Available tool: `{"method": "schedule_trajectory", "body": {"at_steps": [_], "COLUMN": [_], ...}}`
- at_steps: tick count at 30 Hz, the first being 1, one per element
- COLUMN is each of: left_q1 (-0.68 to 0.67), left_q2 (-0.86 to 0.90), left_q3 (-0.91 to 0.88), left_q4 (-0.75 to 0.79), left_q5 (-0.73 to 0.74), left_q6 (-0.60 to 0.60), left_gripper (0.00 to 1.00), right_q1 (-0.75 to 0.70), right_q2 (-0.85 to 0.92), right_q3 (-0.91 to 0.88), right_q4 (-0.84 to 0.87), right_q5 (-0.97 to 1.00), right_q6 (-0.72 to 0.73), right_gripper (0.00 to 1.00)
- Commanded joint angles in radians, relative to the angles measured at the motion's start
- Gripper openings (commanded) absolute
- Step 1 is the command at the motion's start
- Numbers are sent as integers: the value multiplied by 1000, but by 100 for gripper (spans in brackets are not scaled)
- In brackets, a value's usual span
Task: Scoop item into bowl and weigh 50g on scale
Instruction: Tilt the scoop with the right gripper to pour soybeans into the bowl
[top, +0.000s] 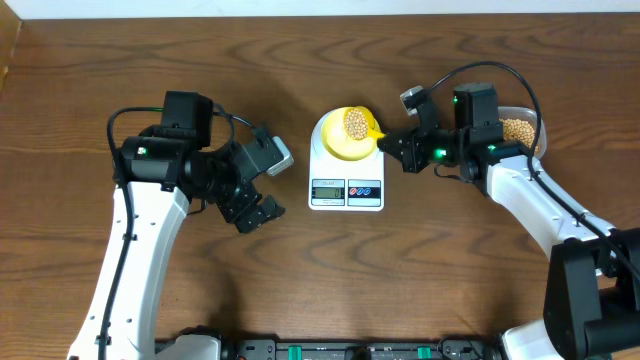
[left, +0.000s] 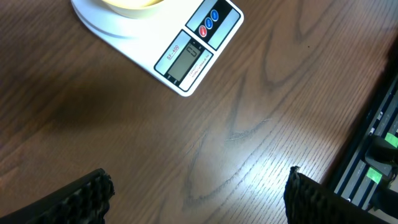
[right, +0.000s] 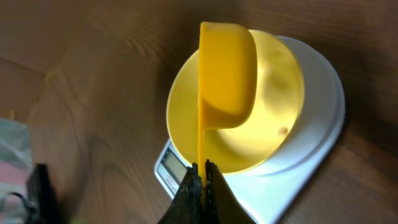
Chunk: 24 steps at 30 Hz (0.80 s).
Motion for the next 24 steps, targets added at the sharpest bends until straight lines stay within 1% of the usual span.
{"method": "schedule_trajectory", "body": {"at_steps": [1, 9, 13, 19, 22, 24], "left_q1": [-2, -2, -2, -2, -2, -2], "left_q2": [-1, -1, -1, -1, -1, -1], "left_q3": [-5, -5, -5, -5, -5, -5], "left_q4": [-3, -3, -3, -3, -3, -3], "left_q5": [-6, -6, -6, -6, -6, -6], "left_q6": [9, 9, 9, 9, 9, 9], "left_gripper": [90, 90, 90, 90, 90, 90], "right_q1": [11, 11, 11, 10, 10, 10], "right_q2": [2, 2, 2, 2, 2, 2], "right_q3": [8, 8, 8, 8, 8, 8], "right_q4": [-4, -5, -5, -5, -4, -5], "right_q5": [0, 14, 22, 26, 73, 106], "right_q6": [-125, -150, -229, -303, -346, -346], "right_gripper": [1, 1, 1, 1, 1, 1]}}
